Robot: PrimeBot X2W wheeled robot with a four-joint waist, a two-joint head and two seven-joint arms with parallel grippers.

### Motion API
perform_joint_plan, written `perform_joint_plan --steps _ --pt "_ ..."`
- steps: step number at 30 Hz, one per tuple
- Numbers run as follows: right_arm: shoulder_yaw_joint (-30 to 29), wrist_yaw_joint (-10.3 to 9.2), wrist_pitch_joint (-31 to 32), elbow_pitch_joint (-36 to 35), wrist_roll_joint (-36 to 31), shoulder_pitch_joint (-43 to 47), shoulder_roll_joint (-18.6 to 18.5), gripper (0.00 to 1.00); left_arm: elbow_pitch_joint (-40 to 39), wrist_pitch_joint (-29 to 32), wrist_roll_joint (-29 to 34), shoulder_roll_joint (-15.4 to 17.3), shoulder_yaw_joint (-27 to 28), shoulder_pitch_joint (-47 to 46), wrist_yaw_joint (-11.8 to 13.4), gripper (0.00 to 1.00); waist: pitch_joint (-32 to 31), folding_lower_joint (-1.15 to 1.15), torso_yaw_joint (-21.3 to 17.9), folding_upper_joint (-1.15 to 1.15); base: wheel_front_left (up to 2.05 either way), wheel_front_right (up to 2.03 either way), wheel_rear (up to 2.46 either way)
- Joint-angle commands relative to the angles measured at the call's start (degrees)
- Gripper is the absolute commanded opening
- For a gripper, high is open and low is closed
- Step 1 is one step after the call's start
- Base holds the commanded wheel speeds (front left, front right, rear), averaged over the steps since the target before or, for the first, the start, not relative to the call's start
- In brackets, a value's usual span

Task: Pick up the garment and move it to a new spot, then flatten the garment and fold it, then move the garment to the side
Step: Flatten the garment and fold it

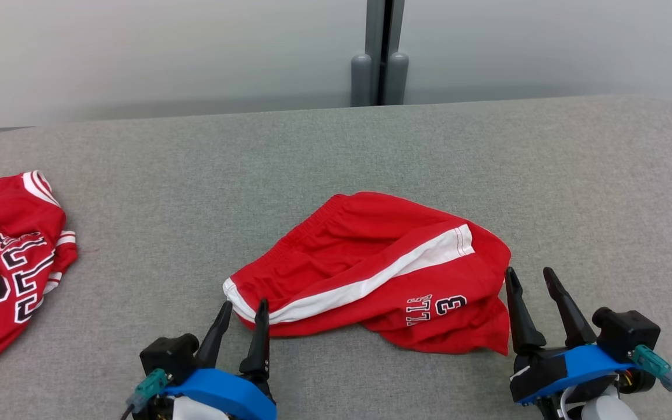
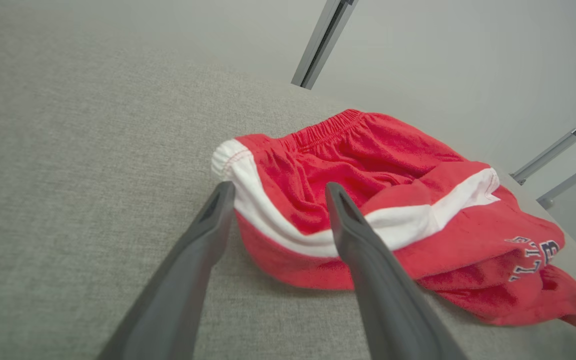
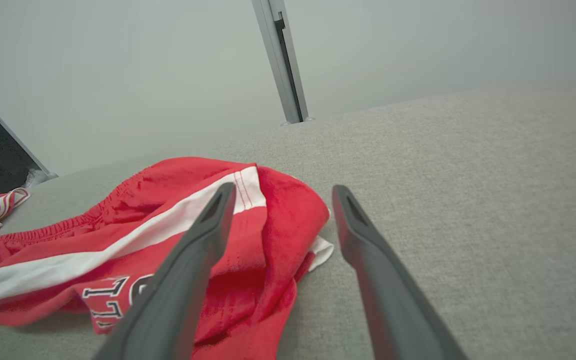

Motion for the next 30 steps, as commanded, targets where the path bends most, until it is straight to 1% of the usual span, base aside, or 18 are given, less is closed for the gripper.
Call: perform_joint_plan --steps 1,4,8,10,12,16,22,25,28,30 --pt "-0.2 0.03 -0.3 -0.1 -0.4 0.4 -0.2 1.0 -0.9 -0.1 0.7 0.9 -0.1 -0.5 -0.6 1.0 -0.1 0.0 0.1 0.0 0.0 0.0 0.0" --pt "-0.3 0.03 0.0 -0.1 -0.3 0.4 -0.3 1.0 -4.2 -0.2 3.9 3.2 0.3 -1.5 -0.4 1.0 -0.6 0.0 0.5 0.0 0.0 0.0 0.0" --pt "0.0 0.03 0.2 -0.2 -0.3 0.4 -0.3 1.0 -10.2 -0.3 9.2 5.8 3.1 -1.3 -0.3 1.0 -1.1 0.0 0.3 0.0 0.0 0.0 0.0" --pt "0.1 0.02 0.3 -0.3 -0.2 0.5 -0.3 1.0 -11.9 -0.3 11.6 6.8 4.2 -0.8 -0.7 1.0 -1.3 0.0 -0.1 0.0 0.0 0.0 0.0" --pt "0.2 0.03 0.5 -0.3 -0.1 0.6 -0.3 1.0 -12.5 -0.3 13.4 7.6 5.7 -0.4 -0.5 1.0 -1.5 0.0 -0.7 0.0 0.0 0.0 0.0" --pt "0.2 0.03 0.5 -0.3 0.1 0.6 -0.3 1.0 -12.7 -0.3 15.1 7.8 8.9 0.6 -0.3 1.0 -1.6 0.0 -1.9 0.0 0.0 0.0 0.0" --pt "0.2 0.03 1.9 -0.3 1.4 -0.2 -0.2 1.0 -12.7 -0.3 15.8 6.5 12.3 2.2 -1.3 1.0 -0.8 0.0 -2.9 0.0 0.0 0.0 0.0" --pt "-0.4 0.03 6.3 0.7 1.7 -2.0 -0.3 1.0 -12.8 -0.3 16.4 5.8 13.6 2.4 -2.0 1.0 -0.1 0.0 -2.9 0.0 0.0 0.0 0.0" --pt "-1.6 0.03 12.8 2.5 1.2 -5.0 -0.2 1.0 -12.5 -0.3 17.1 5.2 14.0 2.1 -2.6 1.0 0.8 0.0 -2.4 0.0 0.0 0.0 0.0" --pt "-2.2 0.03 17.4 3.9 1.9 -7.3 -0.2 1.0 -12.4 -0.3 17.5 4.9 14.2 1.6 -3.1 1.0 1.3 0.0 -1.9 0.0 0.0 0.0 0.0"
